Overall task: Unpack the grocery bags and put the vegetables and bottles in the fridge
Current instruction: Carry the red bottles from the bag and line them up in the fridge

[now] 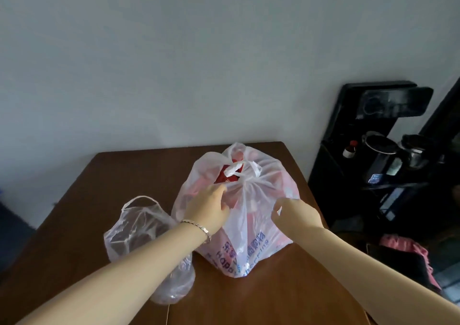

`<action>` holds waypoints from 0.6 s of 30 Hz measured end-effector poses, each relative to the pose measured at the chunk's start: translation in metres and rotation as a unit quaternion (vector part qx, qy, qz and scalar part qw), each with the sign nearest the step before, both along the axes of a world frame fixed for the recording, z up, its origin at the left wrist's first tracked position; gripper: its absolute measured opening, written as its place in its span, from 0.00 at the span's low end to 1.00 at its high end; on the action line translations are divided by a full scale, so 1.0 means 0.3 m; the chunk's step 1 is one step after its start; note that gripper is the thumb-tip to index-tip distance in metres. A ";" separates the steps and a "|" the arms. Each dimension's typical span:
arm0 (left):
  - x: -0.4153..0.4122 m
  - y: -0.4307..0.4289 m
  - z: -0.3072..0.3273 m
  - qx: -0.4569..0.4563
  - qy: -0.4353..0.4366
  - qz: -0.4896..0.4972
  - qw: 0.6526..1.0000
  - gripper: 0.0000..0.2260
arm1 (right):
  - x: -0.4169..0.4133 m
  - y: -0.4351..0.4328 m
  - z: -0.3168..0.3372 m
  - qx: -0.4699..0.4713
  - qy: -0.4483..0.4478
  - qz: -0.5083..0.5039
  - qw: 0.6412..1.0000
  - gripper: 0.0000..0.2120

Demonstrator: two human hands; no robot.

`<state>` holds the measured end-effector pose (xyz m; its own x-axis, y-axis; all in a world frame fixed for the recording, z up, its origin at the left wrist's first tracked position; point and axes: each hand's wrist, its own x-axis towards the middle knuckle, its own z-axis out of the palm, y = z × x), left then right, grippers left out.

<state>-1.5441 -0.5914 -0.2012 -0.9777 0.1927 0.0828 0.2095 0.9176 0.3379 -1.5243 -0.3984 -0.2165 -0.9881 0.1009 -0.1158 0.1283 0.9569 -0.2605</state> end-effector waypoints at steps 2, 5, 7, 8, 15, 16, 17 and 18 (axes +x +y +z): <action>-0.122 0.015 -0.013 0.004 0.012 -0.024 1.000 0.18 | -0.089 -0.021 -0.008 -0.026 0.018 -0.019 0.999 0.12; -0.275 0.060 -0.044 0.005 0.012 -0.033 0.999 0.21 | -0.200 -0.048 -0.006 -0.054 0.054 -0.026 0.997 0.15; -0.353 0.095 -0.082 0.003 -0.013 -0.042 0.999 0.28 | -0.262 -0.064 -0.012 -0.063 0.071 -0.026 0.995 0.18; -0.379 0.112 -0.096 0.019 -0.038 -0.047 0.998 0.31 | -0.291 -0.070 -0.021 -0.066 0.081 -0.026 0.994 0.19; -0.444 0.108 -0.147 0.116 -0.004 -0.022 0.993 0.07 | -0.426 -0.075 -0.068 -0.090 0.089 0.014 0.992 0.10; -0.443 0.087 -0.152 0.107 0.019 -0.033 0.994 0.07 | -0.420 -0.077 -0.075 -0.118 0.101 0.018 0.988 0.09; -0.441 0.068 -0.152 0.095 0.049 -0.050 0.993 0.08 | -0.408 -0.078 -0.078 -0.165 0.111 0.007 0.980 0.08; -0.437 0.048 -0.153 0.076 0.081 -0.073 0.991 0.12 | -0.392 -0.081 -0.076 -0.230 0.115 -0.023 0.966 0.08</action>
